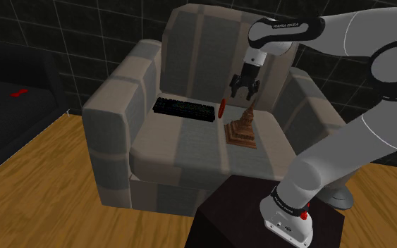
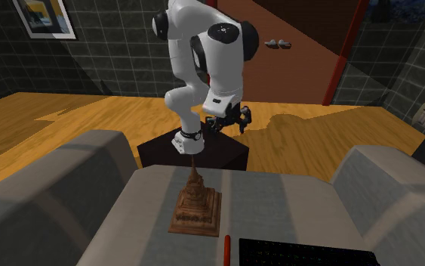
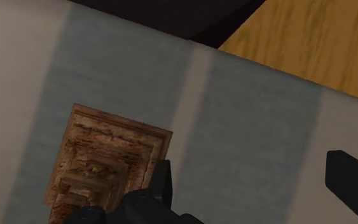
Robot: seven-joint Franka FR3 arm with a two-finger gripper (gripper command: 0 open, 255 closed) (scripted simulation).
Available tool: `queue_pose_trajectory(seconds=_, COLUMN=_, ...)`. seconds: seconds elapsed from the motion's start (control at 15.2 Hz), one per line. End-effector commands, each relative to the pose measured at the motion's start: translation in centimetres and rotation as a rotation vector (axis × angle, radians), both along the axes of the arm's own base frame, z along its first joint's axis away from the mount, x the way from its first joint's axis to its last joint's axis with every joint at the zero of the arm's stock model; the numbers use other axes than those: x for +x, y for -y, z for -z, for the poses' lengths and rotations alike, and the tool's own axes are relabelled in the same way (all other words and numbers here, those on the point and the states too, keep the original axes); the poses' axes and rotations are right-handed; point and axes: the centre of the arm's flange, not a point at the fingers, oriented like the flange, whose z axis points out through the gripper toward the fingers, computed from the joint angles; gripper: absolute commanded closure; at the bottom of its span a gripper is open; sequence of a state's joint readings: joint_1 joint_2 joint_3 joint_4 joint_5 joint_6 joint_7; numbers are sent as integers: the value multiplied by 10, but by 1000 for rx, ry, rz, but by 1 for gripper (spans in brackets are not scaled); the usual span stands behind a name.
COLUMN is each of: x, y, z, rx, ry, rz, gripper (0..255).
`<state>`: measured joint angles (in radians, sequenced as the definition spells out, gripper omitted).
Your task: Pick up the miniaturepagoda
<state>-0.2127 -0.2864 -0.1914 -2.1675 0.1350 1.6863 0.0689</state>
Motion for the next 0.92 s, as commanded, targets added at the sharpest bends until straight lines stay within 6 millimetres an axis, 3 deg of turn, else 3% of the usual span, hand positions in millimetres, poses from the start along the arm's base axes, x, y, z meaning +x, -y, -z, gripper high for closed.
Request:
queue_pose_trajectory(seconds=0.0, x=4, y=31, z=9, rx=17, ry=-18, rz=75, gripper=0)
queue_pose_trajectory(seconds=0.33, x=1, y=102, z=34, rx=59, ry=-62, rz=259, gripper=0)
queue_pose_trajectory(seconds=0.66, x=-17, y=170, z=62, rx=101, ry=-106, rz=442, gripper=0)
queue_pose_trajectory(seconds=0.73, x=-21, y=181, z=67, rx=108, ry=-113, rz=471, gripper=0)
queue_pose_trajectory(seconds=0.86, x=-21, y=181, z=78, rx=108, ry=-113, rz=471, gripper=0)
